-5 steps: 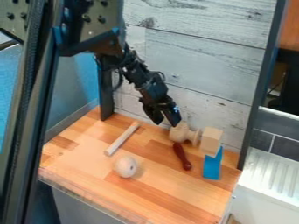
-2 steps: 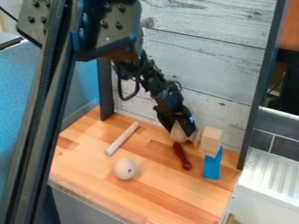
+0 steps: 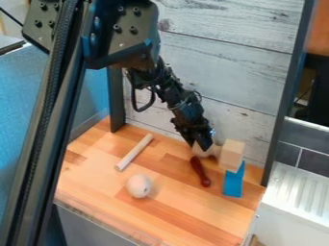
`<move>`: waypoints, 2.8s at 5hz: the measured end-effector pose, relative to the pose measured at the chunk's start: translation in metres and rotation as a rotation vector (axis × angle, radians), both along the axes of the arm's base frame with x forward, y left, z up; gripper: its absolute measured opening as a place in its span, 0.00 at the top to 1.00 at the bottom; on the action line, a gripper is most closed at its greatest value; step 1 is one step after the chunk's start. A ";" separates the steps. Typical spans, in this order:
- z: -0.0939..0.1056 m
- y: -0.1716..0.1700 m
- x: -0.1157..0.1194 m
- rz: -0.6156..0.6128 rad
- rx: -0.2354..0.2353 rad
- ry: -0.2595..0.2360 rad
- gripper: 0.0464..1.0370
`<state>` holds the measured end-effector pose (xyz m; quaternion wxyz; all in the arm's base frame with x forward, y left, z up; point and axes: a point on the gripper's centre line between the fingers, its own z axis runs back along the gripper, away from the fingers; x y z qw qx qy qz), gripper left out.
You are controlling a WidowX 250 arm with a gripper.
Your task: Put the cup straight at the middle
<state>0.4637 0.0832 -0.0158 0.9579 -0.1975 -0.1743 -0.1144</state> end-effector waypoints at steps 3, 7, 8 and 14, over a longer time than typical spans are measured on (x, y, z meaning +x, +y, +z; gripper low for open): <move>0.026 0.024 -0.032 0.002 0.097 -0.015 0.89; 0.050 0.015 -0.058 0.003 0.512 -0.049 0.96; 0.051 0.016 -0.055 0.011 0.582 -0.055 0.96; 0.034 0.019 -0.054 0.014 0.556 -0.024 0.03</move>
